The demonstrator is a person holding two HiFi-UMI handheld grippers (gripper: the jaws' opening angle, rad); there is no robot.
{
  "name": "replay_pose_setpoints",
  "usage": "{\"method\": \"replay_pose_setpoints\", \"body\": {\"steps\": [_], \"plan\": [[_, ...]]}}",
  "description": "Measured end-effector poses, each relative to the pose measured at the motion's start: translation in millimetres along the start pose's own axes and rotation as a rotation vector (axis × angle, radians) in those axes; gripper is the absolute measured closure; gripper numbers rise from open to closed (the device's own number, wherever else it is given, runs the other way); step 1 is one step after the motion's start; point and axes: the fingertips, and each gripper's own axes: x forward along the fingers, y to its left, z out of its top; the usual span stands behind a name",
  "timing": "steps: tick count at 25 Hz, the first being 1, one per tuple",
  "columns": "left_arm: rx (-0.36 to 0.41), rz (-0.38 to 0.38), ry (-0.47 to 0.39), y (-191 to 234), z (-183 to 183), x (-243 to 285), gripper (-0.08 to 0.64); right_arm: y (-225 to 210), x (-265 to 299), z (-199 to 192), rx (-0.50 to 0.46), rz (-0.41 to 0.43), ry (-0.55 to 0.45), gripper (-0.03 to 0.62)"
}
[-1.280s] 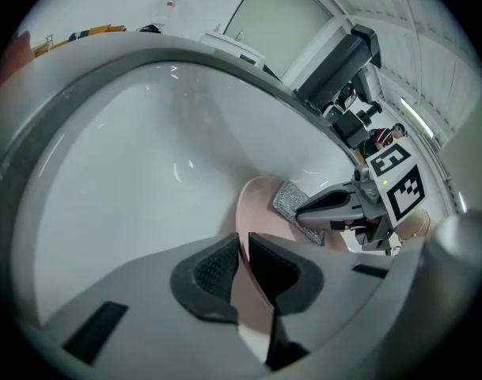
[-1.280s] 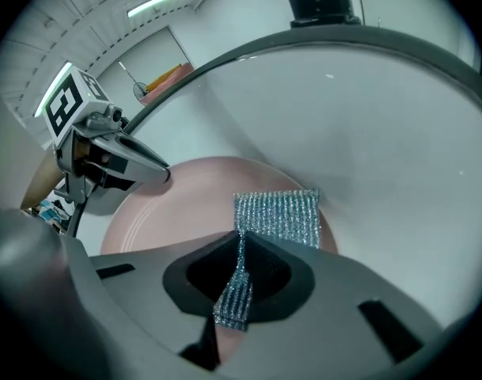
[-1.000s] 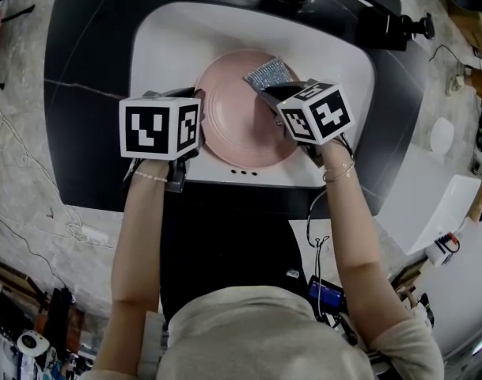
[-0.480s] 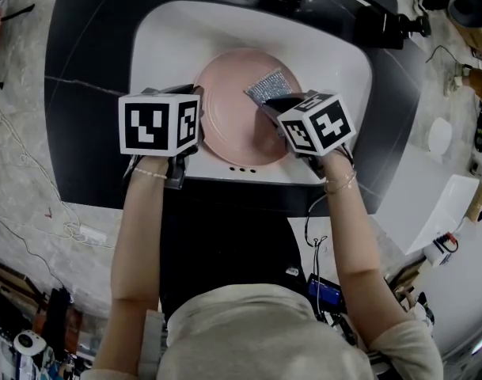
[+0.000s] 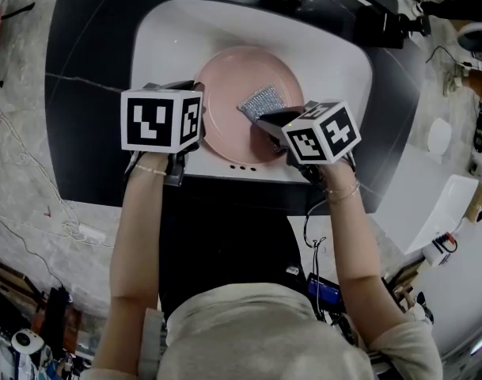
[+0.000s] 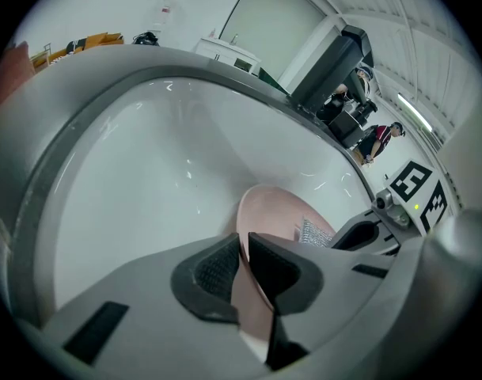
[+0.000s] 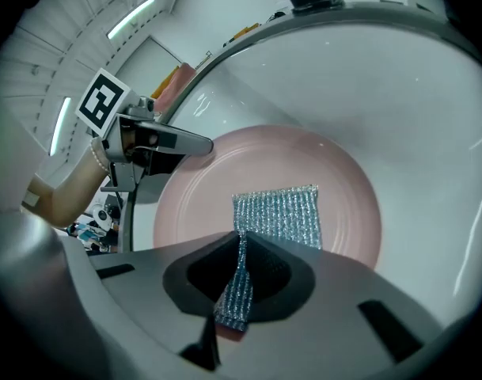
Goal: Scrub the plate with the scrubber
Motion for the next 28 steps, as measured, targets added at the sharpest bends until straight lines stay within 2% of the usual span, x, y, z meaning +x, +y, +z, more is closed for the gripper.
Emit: {"method": "replay_pose_setpoints", "body": {"steps": [5, 16, 21, 28], "plan": [[0.019, 0.015, 0.006, 2.2, -0.8, 0.6, 0.509, 17.5, 3.9, -1.3, -0.023, 0.053, 0.003, 0.552], [0.008, 0.004, 0.002, 3.5, 1.0, 1.3, 0.509, 47.8, 16.7, 12.4, -0.074, 0.133, 0.003, 0.553], [0.008, -0.002, 0.005, 3.7, 2.3, 1.2, 0.509, 61.2, 23.6, 24.0, -0.070, 0.179, -0.017, 0.552], [-0.006, 0.004, 0.002, 4.8, 3.3, 1.7, 0.509, 65.3, 33.6, 41.8, -0.048, 0.185, -0.051, 0.552]]}}
